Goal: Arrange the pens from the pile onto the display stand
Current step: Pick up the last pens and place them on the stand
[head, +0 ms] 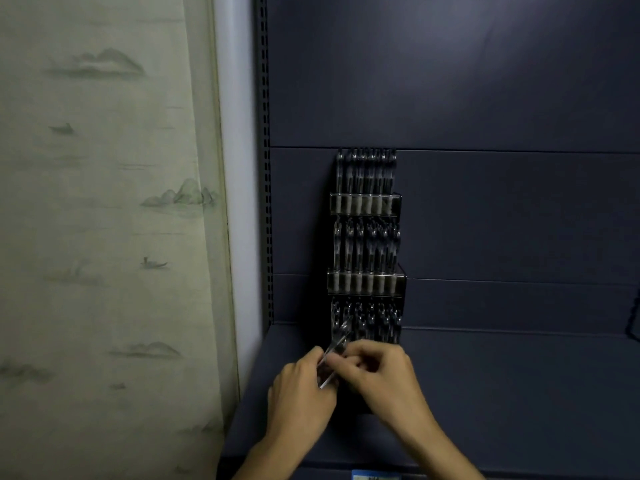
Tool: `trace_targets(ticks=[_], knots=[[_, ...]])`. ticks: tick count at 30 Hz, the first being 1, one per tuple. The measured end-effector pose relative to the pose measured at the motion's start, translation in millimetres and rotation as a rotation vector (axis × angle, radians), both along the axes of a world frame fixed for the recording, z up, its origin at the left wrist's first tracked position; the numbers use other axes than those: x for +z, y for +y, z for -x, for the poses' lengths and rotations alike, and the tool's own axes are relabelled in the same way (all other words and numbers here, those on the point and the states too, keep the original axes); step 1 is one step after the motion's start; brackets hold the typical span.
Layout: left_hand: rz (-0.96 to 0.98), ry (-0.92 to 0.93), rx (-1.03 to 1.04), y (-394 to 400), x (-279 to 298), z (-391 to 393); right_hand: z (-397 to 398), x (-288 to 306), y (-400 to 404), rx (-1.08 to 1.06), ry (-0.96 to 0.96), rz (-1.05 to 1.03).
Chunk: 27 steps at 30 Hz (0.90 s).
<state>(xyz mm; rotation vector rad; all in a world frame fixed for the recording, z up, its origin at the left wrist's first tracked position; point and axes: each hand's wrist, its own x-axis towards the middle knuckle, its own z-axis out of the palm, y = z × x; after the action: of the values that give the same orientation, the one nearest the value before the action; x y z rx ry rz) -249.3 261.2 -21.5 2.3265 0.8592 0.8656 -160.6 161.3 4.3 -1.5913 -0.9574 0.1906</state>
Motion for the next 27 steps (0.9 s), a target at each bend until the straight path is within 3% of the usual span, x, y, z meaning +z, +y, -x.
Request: trace_targets(ticks=[9, 14, 18, 22, 27], knots=[[-0.018, 0.059, -0.038, 1.0, -4.6, -3.4, -2.1, -13.2, -1.5, 0.068, 0.003, 0.050], [0.051, 0.035, -0.043, 5.3, 0.0, -8.9, -4.7, -5.6, -2.3, 0.083, 0.143, -0.136], [0.100, 0.001, -0.025, 11.8, -1.7, -8.1, -24.2, 9.2, -7.8, -0.096, 0.293, -0.371], [0.109, -0.033, 0.006, 15.5, -3.3, -6.9, -48.5, 12.0, -19.6, -0.332, 0.028, -0.345], [0.133, -0.049, 0.000, 14.4, -4.1, -5.1, -61.0, -8.0, -12.8, -0.372, -0.221, -0.155]])
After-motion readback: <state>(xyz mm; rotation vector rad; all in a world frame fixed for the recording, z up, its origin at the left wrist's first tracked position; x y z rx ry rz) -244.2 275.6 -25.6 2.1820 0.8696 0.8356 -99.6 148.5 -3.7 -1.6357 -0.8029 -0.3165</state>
